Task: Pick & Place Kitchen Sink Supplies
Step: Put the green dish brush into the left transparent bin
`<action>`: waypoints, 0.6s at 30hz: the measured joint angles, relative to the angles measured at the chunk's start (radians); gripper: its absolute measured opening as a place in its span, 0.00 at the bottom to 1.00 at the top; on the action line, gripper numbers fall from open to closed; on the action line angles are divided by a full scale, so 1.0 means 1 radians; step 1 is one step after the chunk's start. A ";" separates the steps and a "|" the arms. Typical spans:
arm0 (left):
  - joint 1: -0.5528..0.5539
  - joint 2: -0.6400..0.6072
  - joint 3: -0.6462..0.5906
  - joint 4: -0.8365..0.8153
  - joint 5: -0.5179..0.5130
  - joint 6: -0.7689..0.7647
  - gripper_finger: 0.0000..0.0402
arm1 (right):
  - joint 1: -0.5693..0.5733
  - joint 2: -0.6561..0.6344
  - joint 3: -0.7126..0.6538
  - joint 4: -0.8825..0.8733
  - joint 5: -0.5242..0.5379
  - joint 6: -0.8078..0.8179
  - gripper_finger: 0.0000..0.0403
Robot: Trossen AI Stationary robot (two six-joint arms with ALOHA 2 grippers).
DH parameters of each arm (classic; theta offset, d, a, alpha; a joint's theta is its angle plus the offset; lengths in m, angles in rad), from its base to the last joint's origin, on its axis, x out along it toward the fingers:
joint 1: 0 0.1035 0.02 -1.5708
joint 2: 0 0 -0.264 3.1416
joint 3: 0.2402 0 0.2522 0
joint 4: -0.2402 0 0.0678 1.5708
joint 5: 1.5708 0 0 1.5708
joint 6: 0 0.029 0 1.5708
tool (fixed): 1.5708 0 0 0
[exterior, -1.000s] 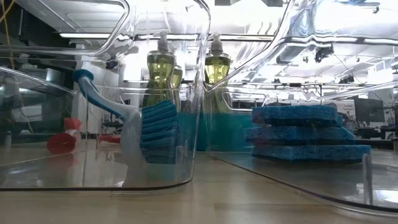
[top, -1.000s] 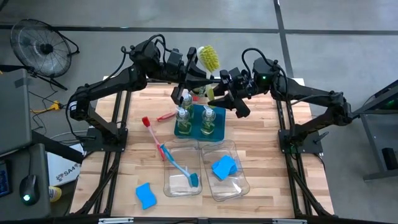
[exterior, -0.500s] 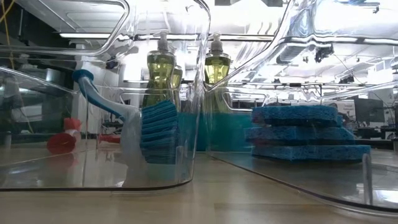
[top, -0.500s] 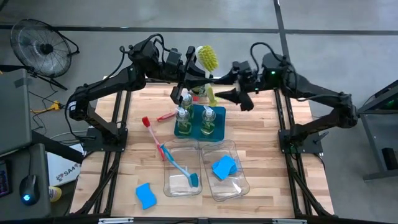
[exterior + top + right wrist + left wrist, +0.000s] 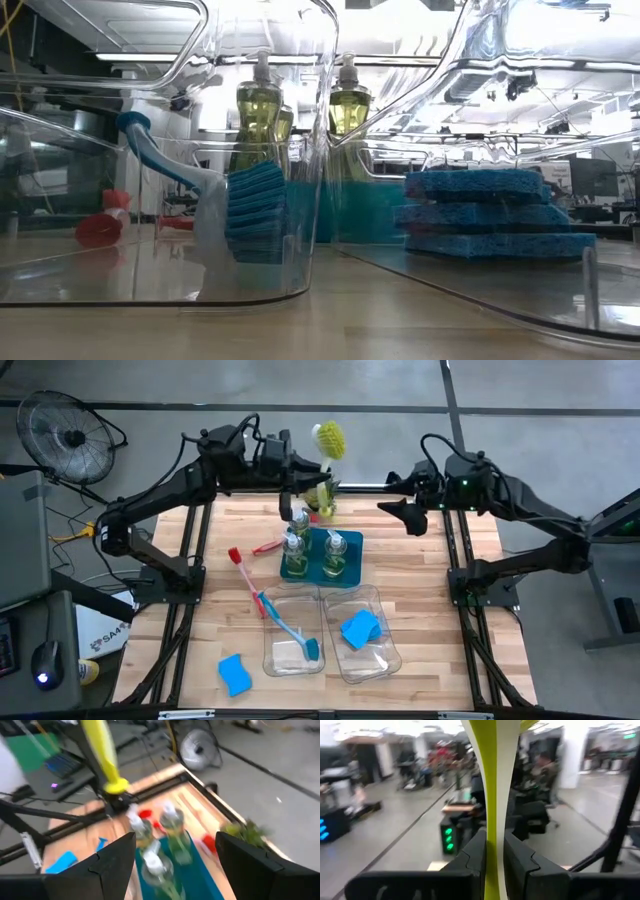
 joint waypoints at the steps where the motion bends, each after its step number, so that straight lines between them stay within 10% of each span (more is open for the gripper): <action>1: -0.002 -0.007 0.000 -0.020 -0.032 -0.007 0.09 | 0.000 -0.004 0.000 -0.024 0.015 0.014 0.67; 18: -0.290 -0.075 0.001 -0.474 -0.411 -0.052 0.09 | 0.000 -0.016 0.000 -0.178 0.083 0.050 0.67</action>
